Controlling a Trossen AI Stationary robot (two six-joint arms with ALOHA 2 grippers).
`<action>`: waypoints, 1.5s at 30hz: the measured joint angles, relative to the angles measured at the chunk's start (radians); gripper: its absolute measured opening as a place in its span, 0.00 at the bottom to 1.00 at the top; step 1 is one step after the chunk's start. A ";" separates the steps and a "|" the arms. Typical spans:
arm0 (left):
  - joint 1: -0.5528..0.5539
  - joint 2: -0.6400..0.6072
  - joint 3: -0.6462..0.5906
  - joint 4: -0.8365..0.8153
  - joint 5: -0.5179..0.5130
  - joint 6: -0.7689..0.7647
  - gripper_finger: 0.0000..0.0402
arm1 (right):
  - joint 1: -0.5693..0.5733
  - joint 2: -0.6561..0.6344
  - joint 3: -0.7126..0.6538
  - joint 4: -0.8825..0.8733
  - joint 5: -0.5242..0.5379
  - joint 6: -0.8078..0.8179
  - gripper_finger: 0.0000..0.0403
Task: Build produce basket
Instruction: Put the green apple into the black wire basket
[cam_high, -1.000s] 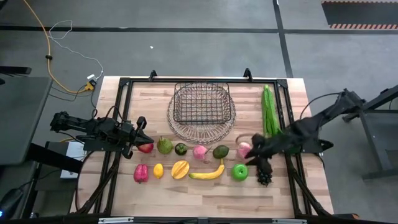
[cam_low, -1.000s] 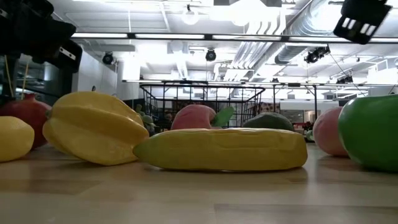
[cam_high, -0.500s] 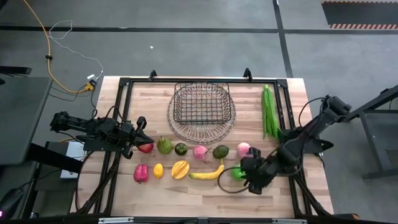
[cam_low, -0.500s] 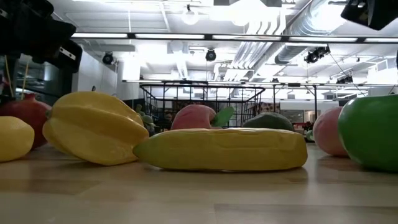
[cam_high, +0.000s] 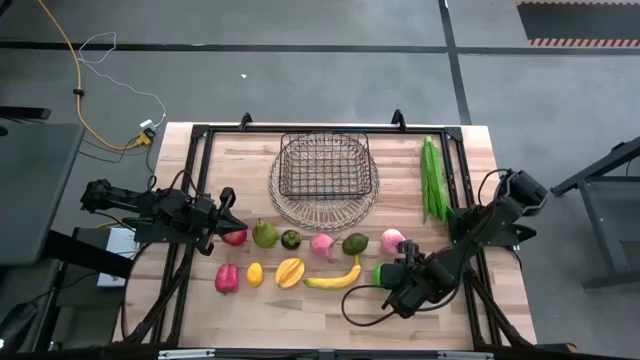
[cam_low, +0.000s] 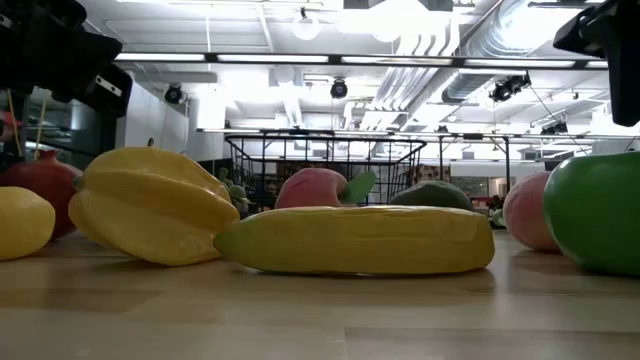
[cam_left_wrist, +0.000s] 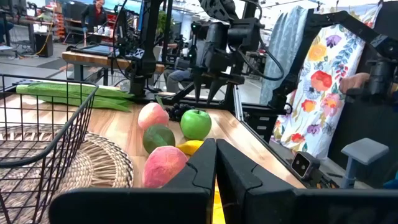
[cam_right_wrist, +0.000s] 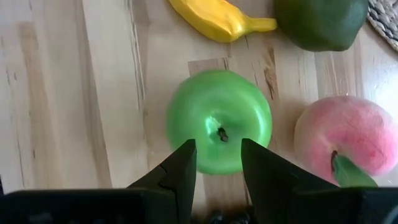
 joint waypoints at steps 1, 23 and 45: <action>0.000 0.000 0.000 0.000 0.000 0.000 0.00 | -0.003 0.001 0.000 -0.001 -0.001 0.000 0.29; 0.000 0.000 0.000 0.000 0.000 0.000 0.00 | -0.038 0.015 -0.001 -0.003 -0.022 0.050 0.17; 0.000 0.000 0.000 0.000 0.000 0.000 0.00 | -0.057 0.057 0.000 -0.010 -0.086 0.024 0.16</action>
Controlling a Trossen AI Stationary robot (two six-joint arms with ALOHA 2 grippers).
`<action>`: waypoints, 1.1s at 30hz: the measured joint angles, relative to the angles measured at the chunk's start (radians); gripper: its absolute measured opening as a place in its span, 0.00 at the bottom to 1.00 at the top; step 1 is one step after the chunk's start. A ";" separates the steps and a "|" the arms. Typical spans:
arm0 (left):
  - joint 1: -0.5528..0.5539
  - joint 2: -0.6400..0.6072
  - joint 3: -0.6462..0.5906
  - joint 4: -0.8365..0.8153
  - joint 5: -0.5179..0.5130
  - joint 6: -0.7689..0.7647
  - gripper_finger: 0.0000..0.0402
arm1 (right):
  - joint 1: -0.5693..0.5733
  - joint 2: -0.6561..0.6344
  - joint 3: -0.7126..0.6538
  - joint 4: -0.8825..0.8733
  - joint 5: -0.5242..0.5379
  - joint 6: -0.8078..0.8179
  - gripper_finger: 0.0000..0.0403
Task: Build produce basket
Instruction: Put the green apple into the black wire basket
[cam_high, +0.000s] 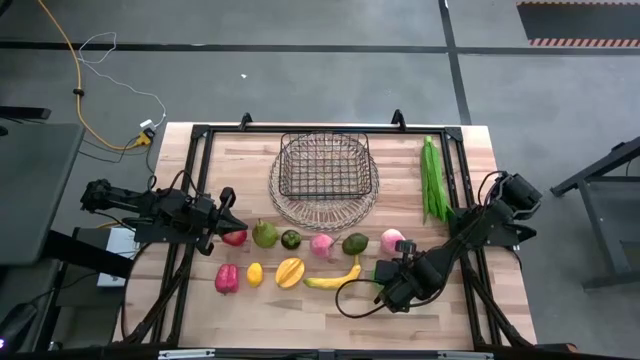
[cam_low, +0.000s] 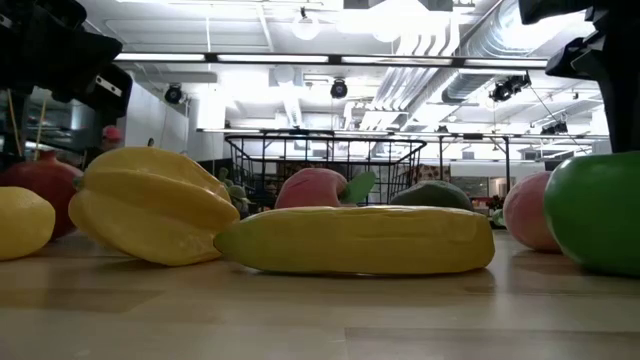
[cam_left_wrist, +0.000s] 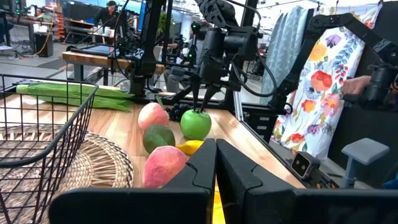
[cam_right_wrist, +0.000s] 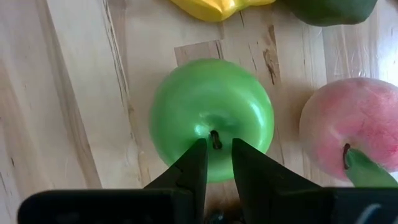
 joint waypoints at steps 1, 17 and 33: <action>0.000 0.000 0.000 0.000 0.000 0.000 0.00 | 0.000 0.000 0.000 0.000 -0.001 0.000 0.16; 0.000 0.000 0.000 0.000 0.000 0.000 0.00 | 0.000 -0.016 -0.003 -0.002 -0.037 -0.035 0.01; 0.000 0.000 0.000 0.000 0.000 0.000 0.00 | -0.011 -0.248 -0.003 0.287 0.041 -0.291 0.00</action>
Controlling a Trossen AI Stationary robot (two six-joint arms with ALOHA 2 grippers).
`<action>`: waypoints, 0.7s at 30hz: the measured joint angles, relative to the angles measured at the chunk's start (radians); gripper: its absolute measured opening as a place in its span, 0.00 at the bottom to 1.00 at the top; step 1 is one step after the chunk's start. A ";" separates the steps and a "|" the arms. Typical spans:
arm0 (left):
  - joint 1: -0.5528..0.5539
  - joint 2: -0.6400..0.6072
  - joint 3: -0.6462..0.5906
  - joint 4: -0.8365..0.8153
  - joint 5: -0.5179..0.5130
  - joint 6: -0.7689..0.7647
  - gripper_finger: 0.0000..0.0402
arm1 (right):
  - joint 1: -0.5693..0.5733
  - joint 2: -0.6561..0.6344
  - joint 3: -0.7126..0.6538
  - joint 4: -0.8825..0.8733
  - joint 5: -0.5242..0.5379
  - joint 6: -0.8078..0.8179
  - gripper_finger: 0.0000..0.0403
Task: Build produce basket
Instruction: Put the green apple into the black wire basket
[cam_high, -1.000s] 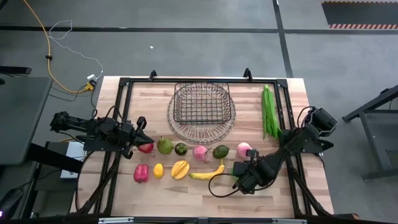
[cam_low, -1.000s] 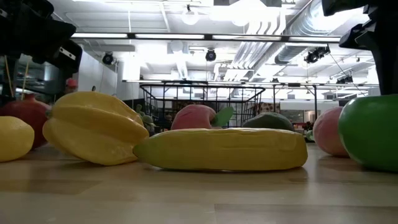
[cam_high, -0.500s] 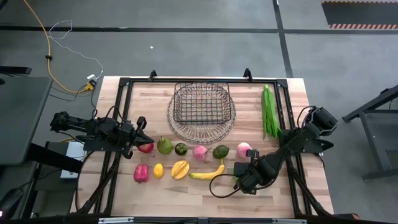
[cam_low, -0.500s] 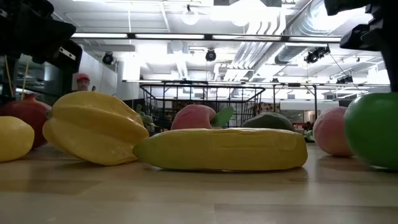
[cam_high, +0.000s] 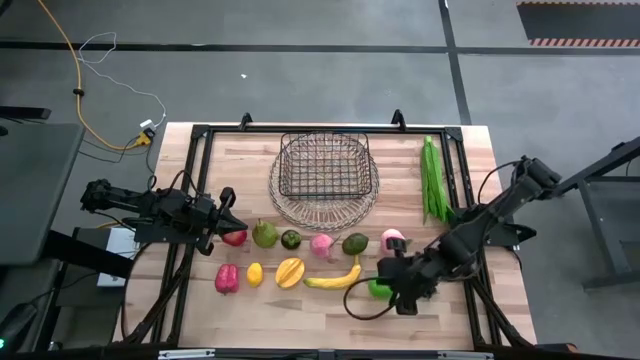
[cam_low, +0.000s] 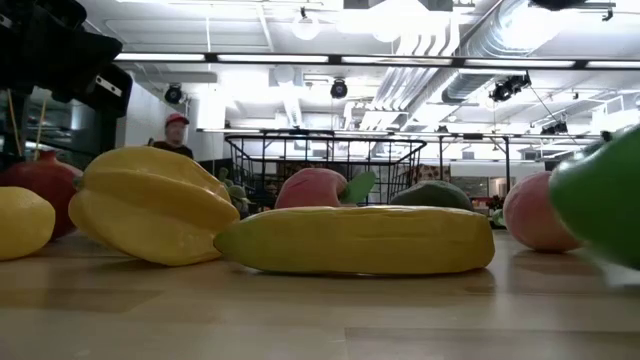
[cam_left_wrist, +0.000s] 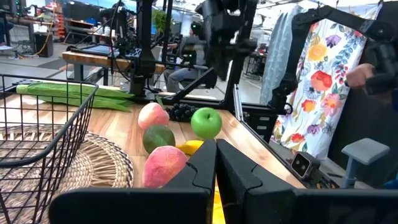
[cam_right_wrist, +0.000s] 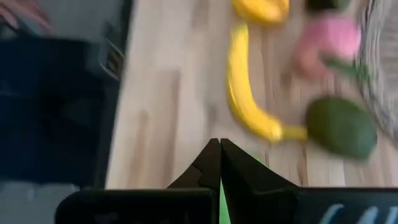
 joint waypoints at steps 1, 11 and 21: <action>0.000 0.000 0.000 0.000 0.000 0.000 0.00 | -0.006 -0.009 0.000 0.012 -0.001 -0.005 0.00; 0.000 0.000 0.000 0.000 0.000 0.000 0.00 | -0.012 0.007 0.000 -0.068 0.026 0.178 0.00; 0.000 0.000 0.000 0.000 0.000 0.000 0.00 | -0.057 0.049 0.000 -0.095 -0.040 0.289 0.29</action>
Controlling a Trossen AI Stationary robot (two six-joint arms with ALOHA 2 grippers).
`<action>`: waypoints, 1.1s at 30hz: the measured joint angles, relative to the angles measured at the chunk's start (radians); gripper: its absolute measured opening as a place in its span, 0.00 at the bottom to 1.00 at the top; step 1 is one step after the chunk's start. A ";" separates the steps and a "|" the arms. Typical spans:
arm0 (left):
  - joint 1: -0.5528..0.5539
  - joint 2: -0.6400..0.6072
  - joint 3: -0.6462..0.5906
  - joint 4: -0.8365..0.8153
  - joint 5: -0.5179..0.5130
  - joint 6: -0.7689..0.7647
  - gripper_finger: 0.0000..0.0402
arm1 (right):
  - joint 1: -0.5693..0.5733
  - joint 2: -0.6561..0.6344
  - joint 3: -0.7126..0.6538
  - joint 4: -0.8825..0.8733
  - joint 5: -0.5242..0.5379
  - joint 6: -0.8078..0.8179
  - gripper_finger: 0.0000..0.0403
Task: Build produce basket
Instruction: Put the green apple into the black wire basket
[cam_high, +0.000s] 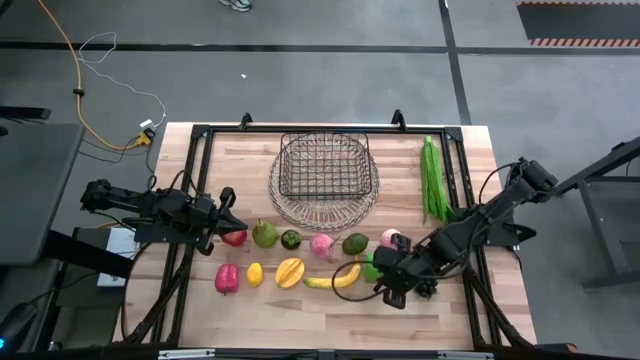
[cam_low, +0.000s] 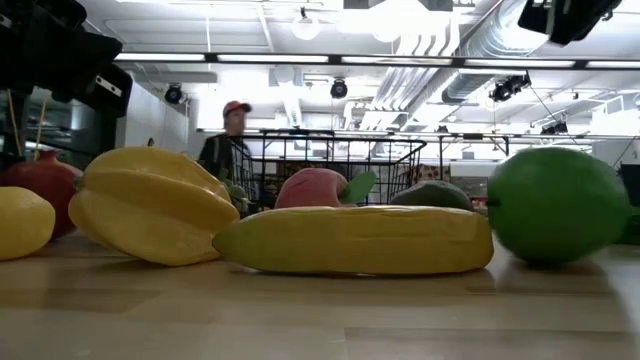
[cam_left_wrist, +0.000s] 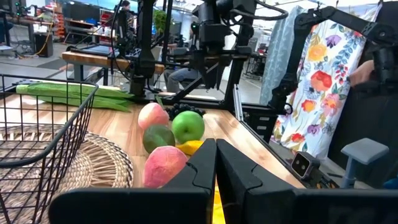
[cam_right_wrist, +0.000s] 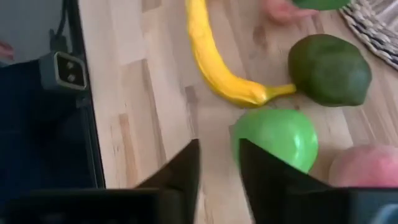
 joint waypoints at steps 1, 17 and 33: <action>0.000 0.000 0.000 0.000 0.000 0.000 0.00 | -0.009 0.000 0.000 -0.004 0.000 0.013 0.34; 0.000 0.000 0.000 0.000 0.000 0.000 0.00 | -0.085 0.000 0.000 -0.152 -0.137 0.009 0.95; 0.000 0.000 0.000 0.000 0.000 0.000 0.00 | -0.044 0.129 0.001 -0.141 -0.025 0.063 0.96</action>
